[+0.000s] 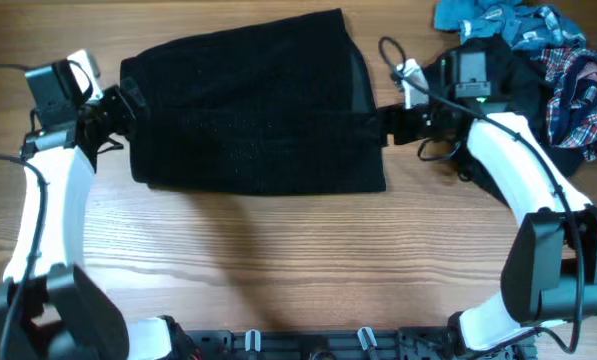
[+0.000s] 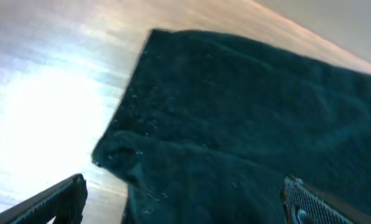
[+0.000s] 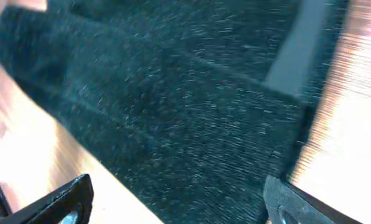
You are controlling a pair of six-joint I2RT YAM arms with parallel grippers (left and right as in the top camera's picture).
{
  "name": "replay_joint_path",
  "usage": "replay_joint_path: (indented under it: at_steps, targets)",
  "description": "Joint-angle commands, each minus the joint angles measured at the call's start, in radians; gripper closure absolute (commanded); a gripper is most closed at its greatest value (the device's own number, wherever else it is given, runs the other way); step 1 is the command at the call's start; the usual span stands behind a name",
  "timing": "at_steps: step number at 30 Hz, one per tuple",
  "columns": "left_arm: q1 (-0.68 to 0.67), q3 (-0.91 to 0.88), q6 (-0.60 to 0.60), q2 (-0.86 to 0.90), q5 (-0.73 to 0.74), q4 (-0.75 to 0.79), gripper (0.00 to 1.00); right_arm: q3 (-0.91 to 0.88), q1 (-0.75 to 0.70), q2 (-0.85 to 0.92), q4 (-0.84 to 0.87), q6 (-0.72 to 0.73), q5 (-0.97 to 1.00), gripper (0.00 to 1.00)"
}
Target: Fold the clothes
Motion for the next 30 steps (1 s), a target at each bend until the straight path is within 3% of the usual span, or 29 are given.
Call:
replay_joint_path:
  at_steps: [1, 4, 5, 7, 12, 21, 30]
  targets:
    - [-0.083, 0.018, 0.1, -0.013, 0.002, -0.074, 0.0, 0.013, 0.06, -0.019, 0.0, -0.056, 0.006, 0.27]
    - [-0.125, 0.018, 0.102, 0.007, 0.011, -0.092, 0.03, 0.012, 0.092, -0.016, 0.013, -0.054, 0.078, 0.77]
    - [-0.138, 0.018, 0.103, 0.018, 0.021, -0.094, 0.05, 0.012, 0.1, -0.013, 0.023, -0.049, 0.098, 0.88]
    - [-0.162, 0.018, 0.105, 0.042, 0.028, -0.099, 0.15, 0.012, 0.11, -0.004, 0.045, -0.025, 0.12, 0.94]
    - [-0.18, 0.018, 0.099, 0.109, 0.028, -0.102, 0.93, 0.011, 0.113, 0.036, 0.058, -0.002, 0.119, 0.96]
    - [-0.174, 0.013, 0.009, 0.15, 0.016, -0.142, 0.96, 0.001, 0.122, 0.135, 0.066, -0.002, 0.096, 0.96]
    - [-0.175, 0.0, -0.114, 0.216, -0.086, -0.137, 0.96, 0.001, 0.122, 0.235, 0.127, 0.023, 0.1, 0.96]
